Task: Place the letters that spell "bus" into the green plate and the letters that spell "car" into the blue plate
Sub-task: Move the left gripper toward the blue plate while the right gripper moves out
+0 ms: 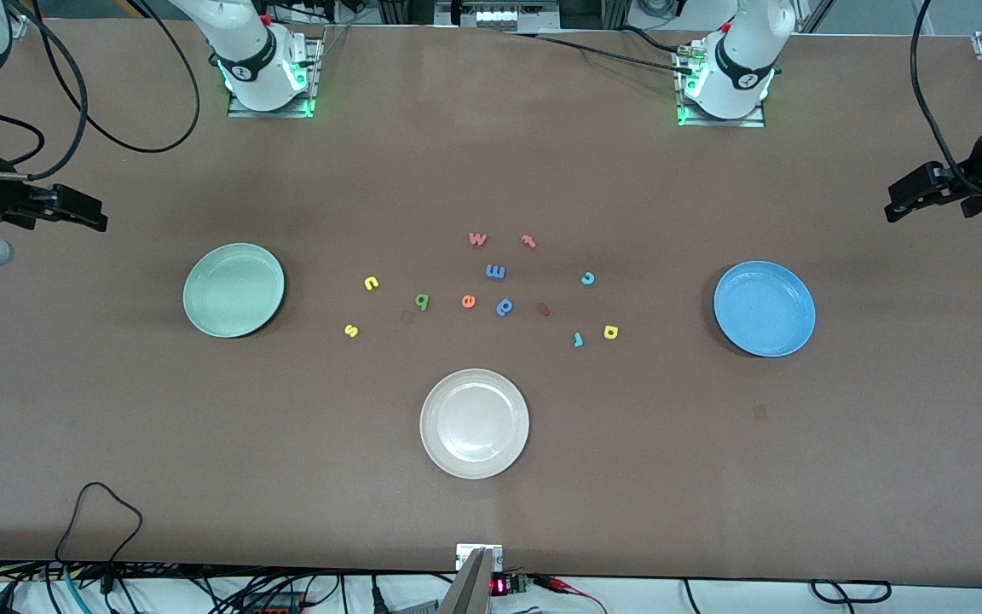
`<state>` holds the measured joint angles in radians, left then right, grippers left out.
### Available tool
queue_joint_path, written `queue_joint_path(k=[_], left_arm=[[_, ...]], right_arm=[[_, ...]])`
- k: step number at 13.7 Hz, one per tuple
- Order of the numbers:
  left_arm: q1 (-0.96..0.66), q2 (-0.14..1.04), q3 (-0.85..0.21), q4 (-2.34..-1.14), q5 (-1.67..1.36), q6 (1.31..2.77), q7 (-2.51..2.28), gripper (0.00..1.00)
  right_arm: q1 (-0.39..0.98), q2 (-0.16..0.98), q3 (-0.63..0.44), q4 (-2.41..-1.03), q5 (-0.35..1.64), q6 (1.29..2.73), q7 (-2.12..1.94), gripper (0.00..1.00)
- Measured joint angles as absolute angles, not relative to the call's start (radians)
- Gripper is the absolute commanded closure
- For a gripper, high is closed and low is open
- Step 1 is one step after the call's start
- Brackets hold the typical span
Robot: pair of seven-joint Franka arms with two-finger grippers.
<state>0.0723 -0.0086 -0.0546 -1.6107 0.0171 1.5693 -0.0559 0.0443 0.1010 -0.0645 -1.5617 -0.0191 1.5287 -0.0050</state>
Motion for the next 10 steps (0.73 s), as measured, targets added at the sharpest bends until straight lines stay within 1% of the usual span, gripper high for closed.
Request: queue_joint_path(k=[6,10], left_arm=[[0.069,-0.001,-0.069,-1.627,0.017,1.562,-0.057,0.00],[0.067,0.068,-0.072,-1.630,0.017,1.564,-0.057,0.00]], right_arm=[[0.045,0.109,-0.061,-1.562,-0.018,1.521,-0.005,0.00],[0.048,0.127,-0.053,-1.562,-0.017,1.466,0.001,0.00]])
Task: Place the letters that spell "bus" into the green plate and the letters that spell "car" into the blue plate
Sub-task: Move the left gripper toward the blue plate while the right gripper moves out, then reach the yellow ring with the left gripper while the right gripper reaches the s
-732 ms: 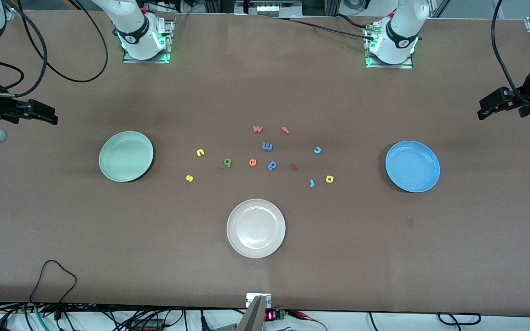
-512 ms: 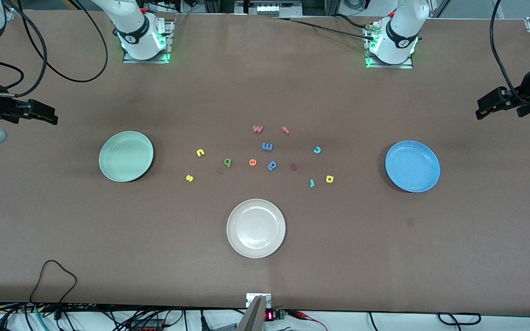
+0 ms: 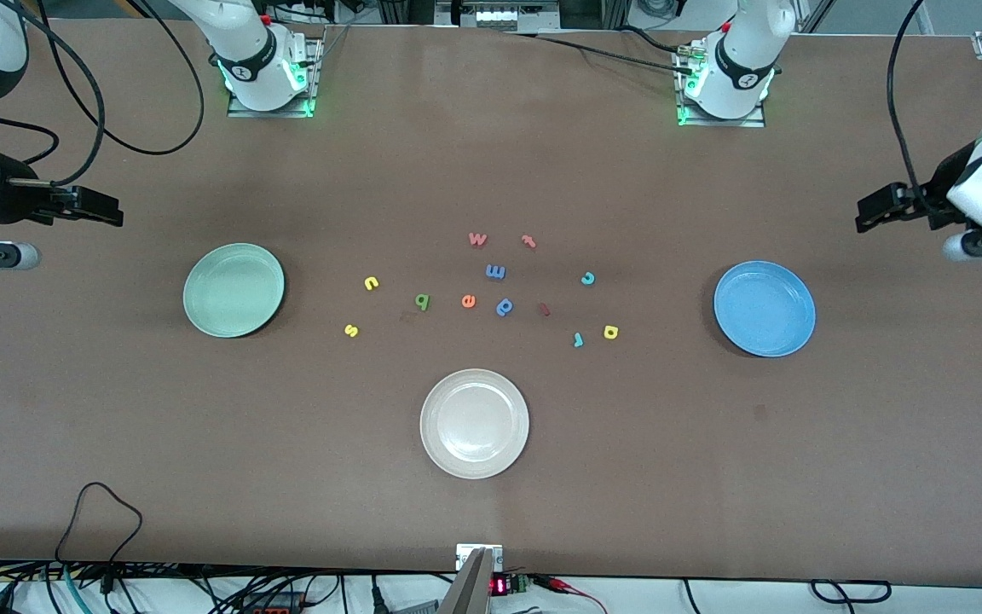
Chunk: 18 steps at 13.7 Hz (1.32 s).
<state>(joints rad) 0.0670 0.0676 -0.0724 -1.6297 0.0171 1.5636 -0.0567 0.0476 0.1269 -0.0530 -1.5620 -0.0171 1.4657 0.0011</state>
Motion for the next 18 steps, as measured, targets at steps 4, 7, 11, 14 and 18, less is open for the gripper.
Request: queue_joint_path(k=[4,7,11,14,18], left_arm=[[0.068,0.172,-0.074,-1.624,0.017,1.573,-0.053,0.00],[0.021,0.246,-0.110,-1.622,0.011,1.593,-0.056,0.00],[-0.041,0.353,-0.175,-1.619,-0.025,1.717,-0.062,0.00],[-0.103,0.448,-0.186,-1.622,-0.027,1.791,-0.066,0.10],[-0.166,0.570,-0.187,-1.629,-0.027,1.897,-0.074,0.29]], right_arm=[[0.078,0.137,-0.051,-1.562,-0.017,1.428,0.002,0.00],[0.100,0.143,-0.049,-1.562,-0.018,1.428,0.002,0.00],[0.132,0.205,-0.048,-1.567,-0.021,1.453,0.005,0.00],[0.164,0.244,-0.047,-1.653,-0.019,1.628,0.075,0.00],[0.285,0.286,-0.041,-1.809,-0.019,1.890,0.221,0.00]])
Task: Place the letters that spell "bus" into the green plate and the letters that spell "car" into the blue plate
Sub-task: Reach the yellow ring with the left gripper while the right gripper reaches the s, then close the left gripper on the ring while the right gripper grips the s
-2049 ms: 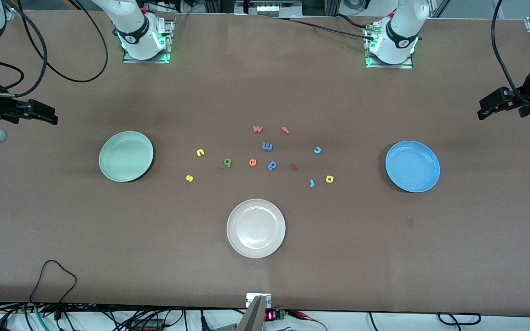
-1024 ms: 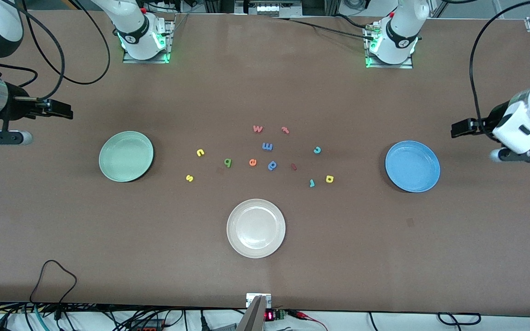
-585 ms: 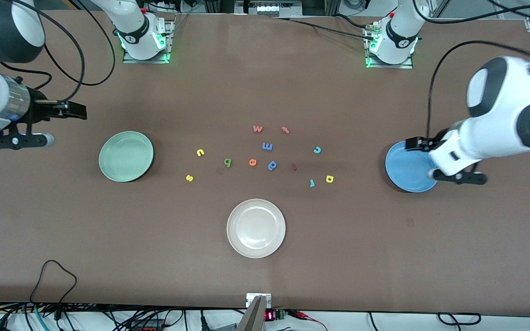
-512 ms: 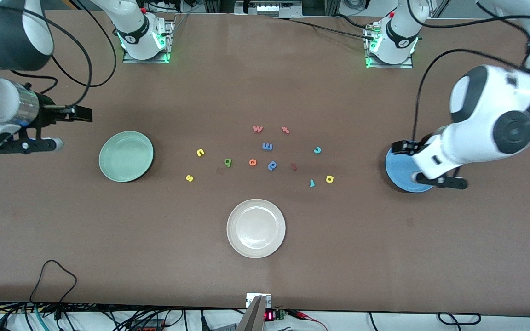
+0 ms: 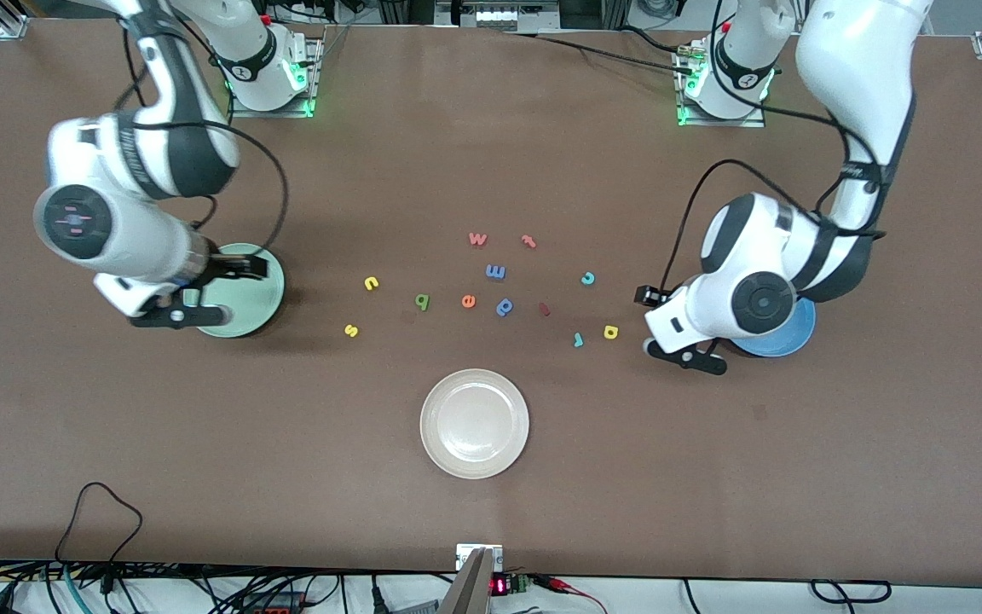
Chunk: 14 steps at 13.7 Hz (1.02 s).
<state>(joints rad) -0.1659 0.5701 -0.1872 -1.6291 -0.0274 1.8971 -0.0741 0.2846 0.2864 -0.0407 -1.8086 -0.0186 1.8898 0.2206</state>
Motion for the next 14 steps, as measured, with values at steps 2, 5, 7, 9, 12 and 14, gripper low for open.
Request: queue_joint_path(k=[2,5,7,9,12,14], left_arm=[[-0.168,0.612,-0.188,-1.630,-0.034,1.934,-0.079,0.32],[-0.176,0.644,-0.207,-1.630,-0.061,1.991,-0.134,0.33],[-0.191,0.653,-0.209,-1.630,-0.062,2.042,-0.153,0.34],[-0.195,0.665,-0.209,-1.630,-0.062,2.081,-0.154,0.37],[-0.201,0.696,-0.209,-1.630,-0.062,2.110,-0.154,0.39],[-0.204,0.717,-0.209,-1.630,-0.062,2.139,-0.155,0.40]], right_arm=[[0.319,0.334,-0.040,-1.825,-0.019,1.987,0.250,0.00],[0.346,0.428,-0.039,-1.831,-0.018,2.149,0.304,0.21],[0.360,0.480,-0.039,-1.829,-0.010,2.208,0.357,0.37],[0.369,0.510,-0.039,-1.828,0.033,2.234,0.371,0.42],[0.401,0.539,-0.039,-1.808,0.072,2.257,0.414,0.41],[0.420,0.559,-0.038,-1.800,0.073,2.284,0.429,0.41]])
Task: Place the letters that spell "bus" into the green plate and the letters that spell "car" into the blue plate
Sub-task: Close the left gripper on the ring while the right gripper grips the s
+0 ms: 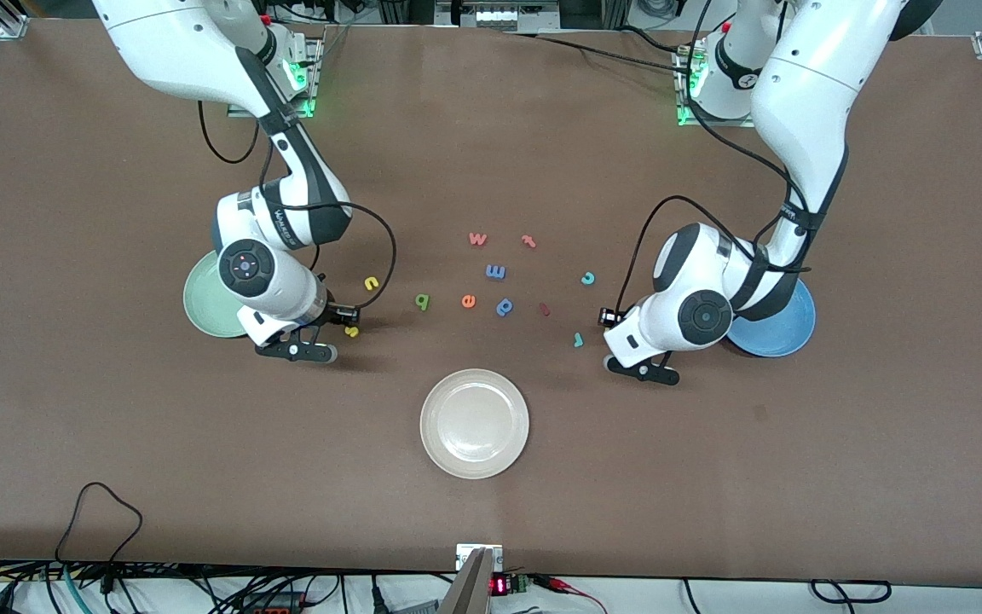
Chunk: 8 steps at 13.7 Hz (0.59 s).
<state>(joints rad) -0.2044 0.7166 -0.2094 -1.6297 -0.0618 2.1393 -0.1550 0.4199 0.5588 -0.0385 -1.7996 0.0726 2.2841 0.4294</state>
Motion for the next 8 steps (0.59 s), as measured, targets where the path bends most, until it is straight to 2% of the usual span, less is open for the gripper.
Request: queue_joint_path(k=[5,8], left_arm=[[-0.218,0.752,-0.209,-1.630,-0.062,2.195,-0.163,0.41],[-0.229,0.759,-0.205,-1.629,-0.059,2.204,-0.168,0.49]], right_arm=[[0.424,0.594,-0.040,-1.795,0.023,2.326,0.429,0.41],[0.427,0.615,-0.040,-1.794,0.013,2.358,0.429,0.41]])
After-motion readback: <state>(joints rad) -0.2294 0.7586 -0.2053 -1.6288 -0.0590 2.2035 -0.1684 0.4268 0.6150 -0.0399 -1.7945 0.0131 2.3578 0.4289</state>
